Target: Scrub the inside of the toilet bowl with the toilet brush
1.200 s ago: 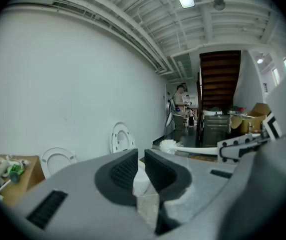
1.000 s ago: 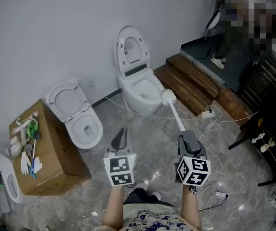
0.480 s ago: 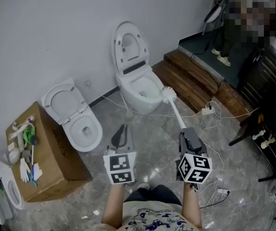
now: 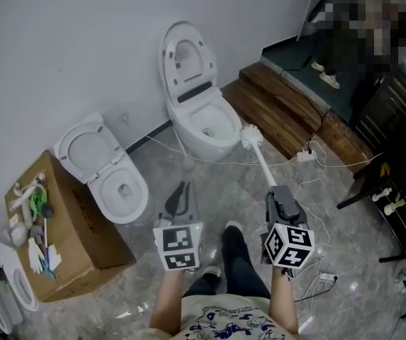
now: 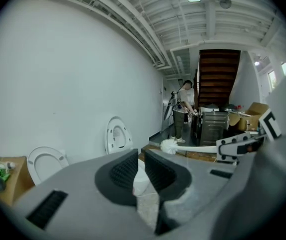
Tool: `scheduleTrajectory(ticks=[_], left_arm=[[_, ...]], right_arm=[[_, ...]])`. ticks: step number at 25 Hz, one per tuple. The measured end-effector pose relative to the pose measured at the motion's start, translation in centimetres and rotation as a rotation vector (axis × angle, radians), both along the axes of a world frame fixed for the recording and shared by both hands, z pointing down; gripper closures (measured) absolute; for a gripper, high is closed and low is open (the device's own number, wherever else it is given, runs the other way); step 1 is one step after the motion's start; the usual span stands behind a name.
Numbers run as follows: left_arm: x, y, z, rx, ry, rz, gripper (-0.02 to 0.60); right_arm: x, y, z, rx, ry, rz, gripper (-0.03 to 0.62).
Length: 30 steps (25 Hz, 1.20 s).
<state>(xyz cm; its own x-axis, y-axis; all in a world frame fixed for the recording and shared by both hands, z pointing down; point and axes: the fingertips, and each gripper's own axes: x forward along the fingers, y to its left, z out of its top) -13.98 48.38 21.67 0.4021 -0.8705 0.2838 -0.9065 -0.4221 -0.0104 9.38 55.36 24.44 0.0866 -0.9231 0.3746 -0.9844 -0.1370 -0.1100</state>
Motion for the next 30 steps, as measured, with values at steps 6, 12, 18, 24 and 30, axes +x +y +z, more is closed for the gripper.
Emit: scheduleTrajectory(ticks=[6, 12, 18, 24, 30], left_arm=[[0.9, -3.7, 0.5, -0.006, -0.006, -0.035, 0.549], [3.1, -9.4, -0.1, 0.009, -0.017, -0.082, 0.551], [5.4, -15.8, -0.5, 0.010, -0.011, -0.145, 0.551], [8.2, -21.4, -1.5, 0.027, -0.008, -0.175, 0.551], [9.7, -25.3, -1.3, 0.022, -0.006, -0.210, 0.559]], right_arm=[[2.1, -4.3, 0.7, -0.008, -0.006, -0.009, 0.434], [4.9, -11.3, 0.5, 0.000, -0.012, -0.045, 0.434], [7.6, -19.0, -0.4, 0.004, 0.000, -0.108, 0.434], [10.2, -25.7, -1.1, 0.013, 0.006, -0.155, 0.434], [12.1, -30.2, -0.9, 0.010, 0.004, -0.183, 0.434]])
